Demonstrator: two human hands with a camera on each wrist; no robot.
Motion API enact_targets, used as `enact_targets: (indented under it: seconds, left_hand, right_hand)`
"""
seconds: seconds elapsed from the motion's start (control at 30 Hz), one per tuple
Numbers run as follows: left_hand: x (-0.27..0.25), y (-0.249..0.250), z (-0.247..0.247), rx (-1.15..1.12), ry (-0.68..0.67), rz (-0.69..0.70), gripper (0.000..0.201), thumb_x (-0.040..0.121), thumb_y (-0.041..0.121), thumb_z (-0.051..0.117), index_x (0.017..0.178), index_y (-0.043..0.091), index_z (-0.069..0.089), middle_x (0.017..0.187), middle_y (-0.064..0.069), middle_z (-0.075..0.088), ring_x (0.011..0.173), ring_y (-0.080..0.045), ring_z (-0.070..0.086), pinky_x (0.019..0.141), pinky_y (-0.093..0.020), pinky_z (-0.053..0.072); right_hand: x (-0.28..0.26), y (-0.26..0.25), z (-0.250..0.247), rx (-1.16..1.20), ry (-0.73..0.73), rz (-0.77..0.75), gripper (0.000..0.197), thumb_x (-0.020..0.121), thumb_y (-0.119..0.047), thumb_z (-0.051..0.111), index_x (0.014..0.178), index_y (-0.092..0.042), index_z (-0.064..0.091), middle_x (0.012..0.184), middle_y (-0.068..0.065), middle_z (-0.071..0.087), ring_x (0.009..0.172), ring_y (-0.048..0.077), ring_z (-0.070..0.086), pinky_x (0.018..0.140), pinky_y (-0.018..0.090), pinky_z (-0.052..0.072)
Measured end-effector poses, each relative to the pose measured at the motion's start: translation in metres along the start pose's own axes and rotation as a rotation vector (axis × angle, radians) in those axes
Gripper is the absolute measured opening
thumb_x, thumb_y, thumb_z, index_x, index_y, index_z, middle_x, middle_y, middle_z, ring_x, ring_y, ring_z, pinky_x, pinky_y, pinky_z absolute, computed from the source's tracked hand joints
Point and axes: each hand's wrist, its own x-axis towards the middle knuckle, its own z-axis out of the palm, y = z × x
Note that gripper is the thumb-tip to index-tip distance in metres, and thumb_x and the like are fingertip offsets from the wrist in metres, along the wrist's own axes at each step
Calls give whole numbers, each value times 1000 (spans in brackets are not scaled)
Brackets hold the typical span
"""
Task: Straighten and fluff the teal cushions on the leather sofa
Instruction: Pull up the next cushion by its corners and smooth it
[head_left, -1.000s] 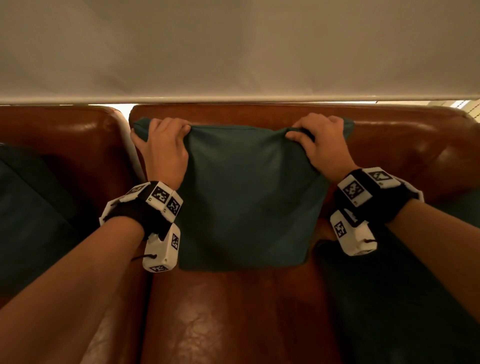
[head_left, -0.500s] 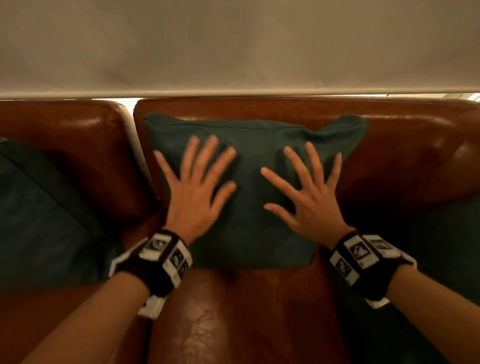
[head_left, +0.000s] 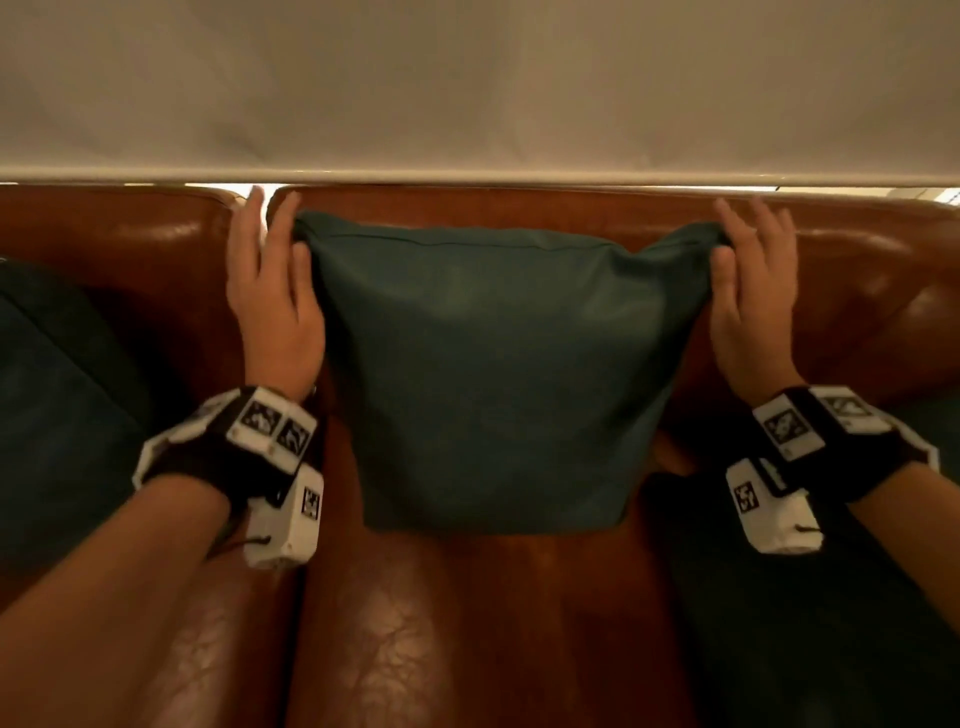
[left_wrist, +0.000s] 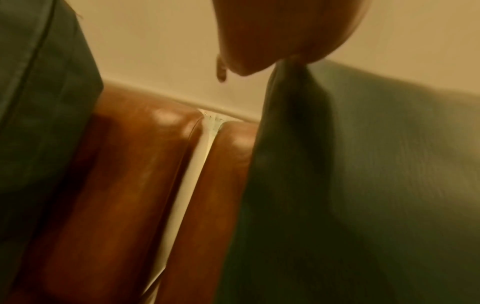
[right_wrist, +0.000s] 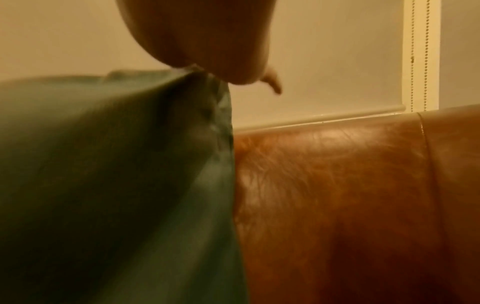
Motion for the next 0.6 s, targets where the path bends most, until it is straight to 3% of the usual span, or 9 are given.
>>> enact_targets:
  seconds: [0.07, 0.1, 0.17, 0.23, 0.27, 0.33, 0.43, 0.53, 0.6]
  left_hand:
    - [25, 0, 2, -73, -57, 45, 36, 98, 13, 39, 129, 3, 54, 134, -14, 51, 126, -24, 45, 106, -13, 24]
    - [32, -1, 1, -71, -79, 54, 32, 96, 12, 43, 122, 0, 59, 125, -16, 59, 117, -24, 52, 100, -9, 28]
    - [38, -3, -4, -34, -73, 71, 25, 92, 11, 50, 105, 0, 67, 106, -18, 66, 96, -16, 58, 87, -9, 34]
    - [38, -5, -9, -1, -41, 62, 20, 89, 11, 54, 94, -2, 69, 94, -20, 68, 79, -9, 55, 78, -16, 35]
    - [37, -4, -10, 12, -24, 54, 19, 88, 10, 55, 90, -3, 69, 91, -22, 67, 77, -15, 56, 76, -18, 34]
    - [34, -2, -8, 27, -4, 44, 17, 87, 6, 55, 87, -5, 68, 89, -23, 66, 82, -31, 59, 75, -18, 33]
    - [33, 1, -5, 25, 12, -34, 17, 87, 4, 54, 90, -5, 67, 88, -21, 62, 89, -35, 59, 77, -20, 35]
    - [33, 13, 3, -3, 58, -189, 21, 90, 5, 50, 104, -3, 64, 113, -24, 58, 106, -34, 54, 90, -28, 37]
    - [30, 30, 11, 41, 88, -290, 26, 93, 7, 43, 115, 2, 57, 130, -19, 48, 124, -31, 43, 101, -34, 33]
  right_hand:
    - [19, 0, 1, 65, -61, -74, 34, 99, -22, 42, 126, -6, 56, 131, 17, 53, 126, 29, 45, 106, 12, 24]
    - [26, 0, -1, 66, -72, -73, 28, 97, -19, 48, 116, -2, 61, 118, 19, 59, 114, 27, 52, 95, 4, 28]
    - [33, 1, -6, 45, -62, -17, 23, 93, -19, 56, 101, 0, 66, 103, 19, 64, 98, 26, 57, 77, 7, 31]
    - [33, 1, -11, 31, -48, 58, 26, 93, -23, 58, 99, 0, 69, 100, 19, 66, 94, 27, 59, 73, 12, 30]
    - [33, 1, -13, 21, -43, 76, 28, 93, -24, 58, 100, 0, 69, 100, 19, 67, 93, 26, 59, 73, 12, 29]
    - [31, 0, -13, 18, -25, 99, 29, 93, -25, 57, 100, 0, 69, 99, 19, 68, 88, 20, 57, 72, 12, 29]
    - [28, -4, -10, 57, 2, 146, 28, 94, -23, 56, 99, 2, 68, 99, 20, 67, 86, 14, 52, 71, 10, 28]
    - [25, -14, -5, 102, 42, 211, 23, 93, -19, 56, 103, 1, 65, 108, 19, 64, 97, 20, 56, 71, 5, 30]
    - [20, -30, 1, 86, 92, 211, 23, 95, -16, 53, 112, -3, 60, 122, 17, 56, 112, 22, 50, 91, 8, 32]
